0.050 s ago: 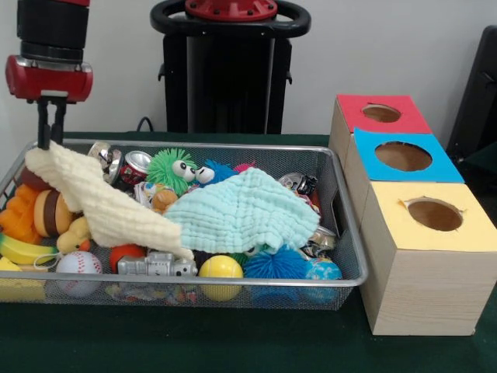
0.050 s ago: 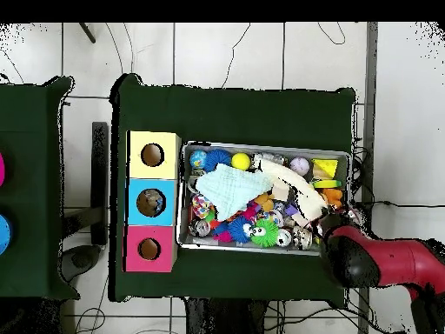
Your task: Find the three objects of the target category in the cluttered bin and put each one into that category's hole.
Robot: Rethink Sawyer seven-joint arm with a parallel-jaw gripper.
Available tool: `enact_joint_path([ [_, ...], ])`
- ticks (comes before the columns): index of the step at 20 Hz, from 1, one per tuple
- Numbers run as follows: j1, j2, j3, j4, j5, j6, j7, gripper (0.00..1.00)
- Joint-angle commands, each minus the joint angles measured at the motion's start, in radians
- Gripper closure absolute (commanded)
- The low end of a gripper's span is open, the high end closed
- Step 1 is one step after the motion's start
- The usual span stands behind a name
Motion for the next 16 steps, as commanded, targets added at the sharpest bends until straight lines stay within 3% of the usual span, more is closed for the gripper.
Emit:
enact_joint_path([
  [1, -0.017, 0.060, 0.101, -0.067, -0.067, 0.123, -0.287, 1.00],
  [8, -0.029, 0.075, 0.135, -0.051, -0.032, 0.139, -0.267, 1.00],
  [9, -0.029, 0.075, 0.137, -0.050, -0.036, 0.147, -0.259, 0.00],
  [16, -0.021, 0.076, 0.133, -0.054, -0.049, 0.155, -0.252, 0.00],
])
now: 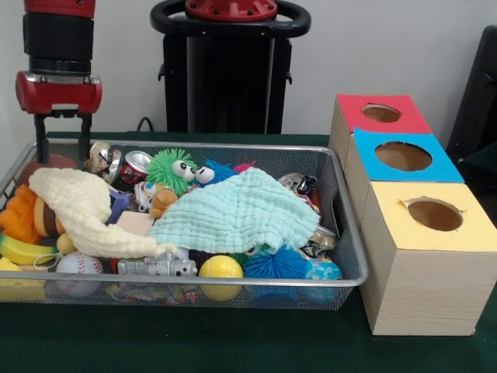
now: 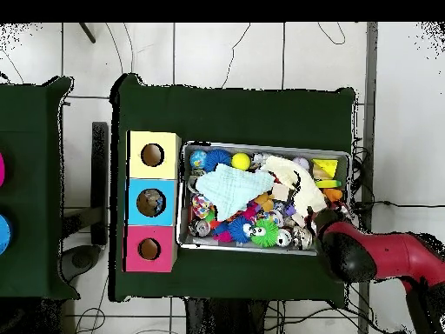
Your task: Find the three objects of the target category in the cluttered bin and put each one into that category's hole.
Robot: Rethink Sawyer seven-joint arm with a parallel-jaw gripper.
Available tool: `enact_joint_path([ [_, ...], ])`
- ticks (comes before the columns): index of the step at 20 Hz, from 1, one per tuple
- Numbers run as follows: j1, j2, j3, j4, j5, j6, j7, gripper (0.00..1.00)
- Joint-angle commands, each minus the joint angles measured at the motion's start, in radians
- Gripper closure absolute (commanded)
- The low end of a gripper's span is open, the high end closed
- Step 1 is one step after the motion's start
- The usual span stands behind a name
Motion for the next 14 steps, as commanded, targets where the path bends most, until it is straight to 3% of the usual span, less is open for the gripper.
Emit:
enact_joint_path([
  [1, 0.004, 0.023, 0.064, -0.051, -0.040, 0.144, -0.249, 0.00],
  [3, 0.004, 0.022, 0.067, -0.052, -0.035, 0.149, -0.249, 0.00],
  [9, -0.094, 0.091, 0.173, 0.000, 0.133, 0.223, -0.247, 0.00],
  [14, -0.135, 0.115, 0.231, 0.032, 0.198, 0.260, -0.237, 0.00],
])
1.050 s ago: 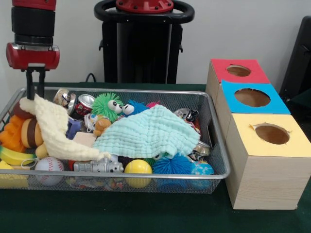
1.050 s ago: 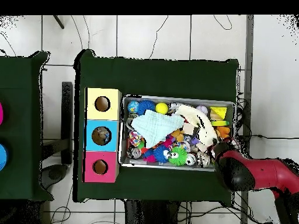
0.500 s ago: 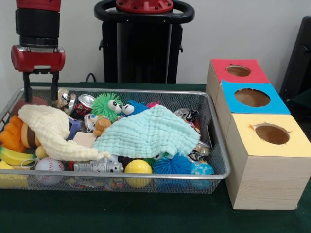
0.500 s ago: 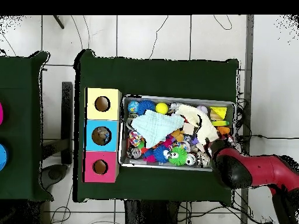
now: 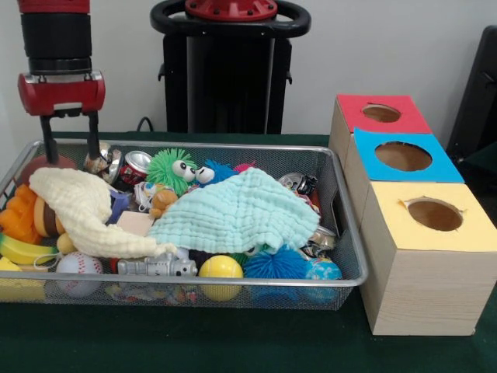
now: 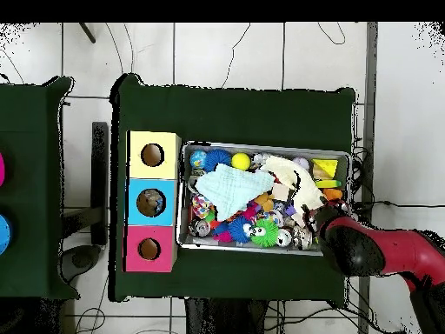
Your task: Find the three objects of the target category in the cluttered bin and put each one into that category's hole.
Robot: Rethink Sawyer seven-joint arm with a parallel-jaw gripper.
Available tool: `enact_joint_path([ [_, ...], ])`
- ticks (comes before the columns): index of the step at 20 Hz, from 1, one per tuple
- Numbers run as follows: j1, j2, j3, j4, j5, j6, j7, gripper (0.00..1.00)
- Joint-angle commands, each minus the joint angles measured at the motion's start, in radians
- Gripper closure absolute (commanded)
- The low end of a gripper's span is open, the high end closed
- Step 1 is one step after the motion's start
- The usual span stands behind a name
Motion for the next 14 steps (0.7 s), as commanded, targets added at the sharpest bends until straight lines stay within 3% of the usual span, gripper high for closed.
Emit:
enact_joint_path([
  [1, -0.051, 0.072, 0.137, 0.029, 0.092, 0.173, -0.238, 0.00],
  [7, -0.092, 0.108, 0.211, 0.043, 0.136, 0.199, -0.247, 0.00],
  [14, -0.123, 0.206, 0.267, 0.066, 0.115, 0.138, -0.232, 0.00],
])
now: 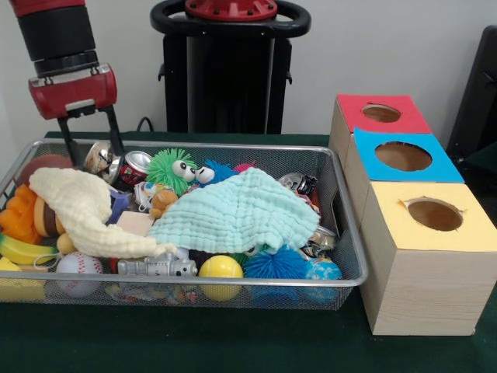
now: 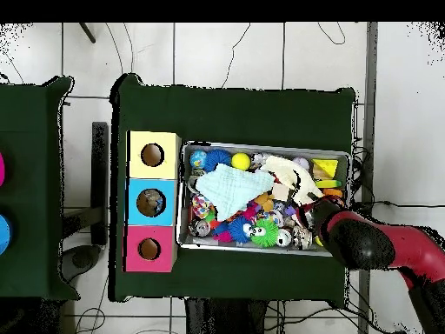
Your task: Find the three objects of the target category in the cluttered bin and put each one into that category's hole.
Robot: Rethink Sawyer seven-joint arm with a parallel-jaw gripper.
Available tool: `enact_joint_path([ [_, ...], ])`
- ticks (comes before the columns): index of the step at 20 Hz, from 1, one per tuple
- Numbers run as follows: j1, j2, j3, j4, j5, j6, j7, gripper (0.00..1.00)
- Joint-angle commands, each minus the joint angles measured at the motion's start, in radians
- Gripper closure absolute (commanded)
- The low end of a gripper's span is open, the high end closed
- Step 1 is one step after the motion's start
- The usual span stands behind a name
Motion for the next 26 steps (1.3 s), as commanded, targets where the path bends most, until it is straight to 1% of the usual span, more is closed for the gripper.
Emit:
enact_joint_path([
  [1, -0.032, 0.126, 0.126, 0.072, 0.000, 0.048, -0.238, 0.00],
  [3, -0.040, 0.155, 0.140, 0.075, -0.013, 0.037, -0.242, 0.00],
  [5, -0.074, 0.191, 0.160, 0.090, -0.025, 0.021, -0.248, 0.00],
  [9, -0.076, 0.217, 0.163, 0.090, -0.043, -0.001, -0.201, 0.00],
  [13, -0.050, 0.217, 0.160, 0.097, -0.065, -0.045, -0.132, 0.00],
  [16, -0.029, 0.228, 0.163, 0.109, -0.096, -0.117, -0.080, 0.00],
  [23, -0.029, 0.261, 0.195, 0.121, -0.116, -0.220, -0.027, 0.00],
  [24, -0.021, 0.254, 0.193, 0.121, -0.127, -0.256, -0.003, 0.00],
  [26, -0.031, 0.267, 0.198, 0.119, -0.134, -0.299, 0.007, 0.00],
])
